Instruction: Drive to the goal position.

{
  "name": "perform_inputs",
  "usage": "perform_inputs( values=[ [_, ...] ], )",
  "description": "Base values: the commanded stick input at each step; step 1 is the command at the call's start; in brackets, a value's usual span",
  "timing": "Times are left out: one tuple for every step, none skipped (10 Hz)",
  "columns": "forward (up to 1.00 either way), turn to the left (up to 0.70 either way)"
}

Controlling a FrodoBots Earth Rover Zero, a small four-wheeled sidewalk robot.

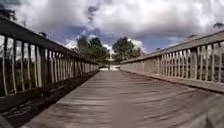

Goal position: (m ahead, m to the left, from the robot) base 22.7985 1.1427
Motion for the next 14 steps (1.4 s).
perform_inputs(
  values=[
    [0.70,0.00],
    [0.70,0.00],
    [0.70,0.00],
    [0.70,0.00],
    [0.70,0.00],
    [0.70,0.00],
    [0.70,0.00],
    [0.70,0.00],
    [0.70,0.00],
    [0.70,0.00],
    [0.70,0.00],
    [0.70,0.00],
    [0.70,0.00],
    [0.70,0.00]
  ],
)
